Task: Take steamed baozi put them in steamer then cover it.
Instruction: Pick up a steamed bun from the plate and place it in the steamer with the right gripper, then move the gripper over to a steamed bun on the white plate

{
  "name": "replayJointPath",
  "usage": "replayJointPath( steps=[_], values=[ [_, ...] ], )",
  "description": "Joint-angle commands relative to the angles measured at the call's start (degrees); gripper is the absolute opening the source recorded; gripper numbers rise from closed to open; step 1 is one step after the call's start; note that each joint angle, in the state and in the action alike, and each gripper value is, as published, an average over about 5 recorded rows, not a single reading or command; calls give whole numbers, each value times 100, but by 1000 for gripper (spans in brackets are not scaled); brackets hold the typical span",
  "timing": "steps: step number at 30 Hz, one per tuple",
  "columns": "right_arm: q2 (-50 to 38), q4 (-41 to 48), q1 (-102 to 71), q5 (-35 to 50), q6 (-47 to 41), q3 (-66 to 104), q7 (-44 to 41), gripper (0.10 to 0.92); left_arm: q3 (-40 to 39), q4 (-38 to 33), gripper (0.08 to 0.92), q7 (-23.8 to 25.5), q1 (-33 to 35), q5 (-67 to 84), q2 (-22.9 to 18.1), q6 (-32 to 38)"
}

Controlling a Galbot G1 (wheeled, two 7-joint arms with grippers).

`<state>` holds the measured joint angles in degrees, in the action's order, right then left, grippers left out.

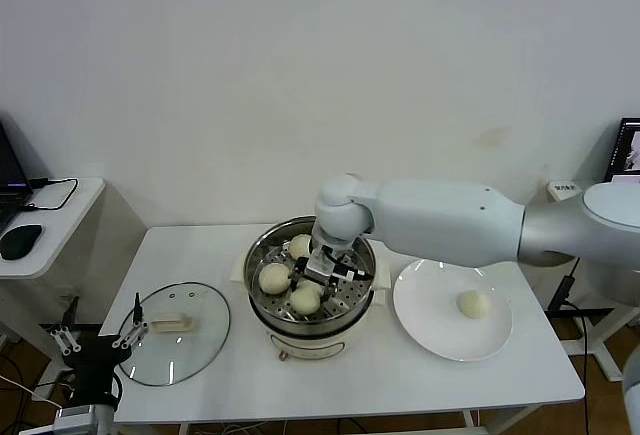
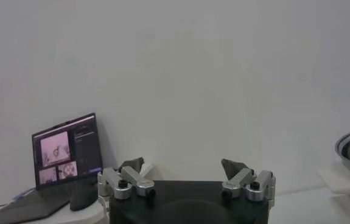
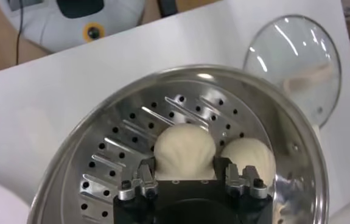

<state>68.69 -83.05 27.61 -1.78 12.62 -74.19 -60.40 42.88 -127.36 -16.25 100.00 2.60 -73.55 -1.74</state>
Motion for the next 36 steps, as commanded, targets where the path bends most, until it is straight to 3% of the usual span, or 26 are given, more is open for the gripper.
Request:
replayJointPath(
  steps=[1,7,20,27,36],
  values=[
    [-70,-132,60,-91,253,-1,-48,697,-2,6,823,15,-2,-4,-7,4],
    [-591,-233,334,229,-76,369,-285,815,7,8,823,14,-23,1,19,1],
    [-3287,-597,-90,646,-2417,1533,-437,823,11,64,823,23,-45,3,208,-4],
    [-4467,-730,-1095,-174,-2356,2219,-415,823,-60,189,823,23,-99,-10,318,-2],
    [-4522,-4,-3277,-992,-2093,3720,-357,823,-242,189,823,29,-77,-113,329,-7]
  ],
)
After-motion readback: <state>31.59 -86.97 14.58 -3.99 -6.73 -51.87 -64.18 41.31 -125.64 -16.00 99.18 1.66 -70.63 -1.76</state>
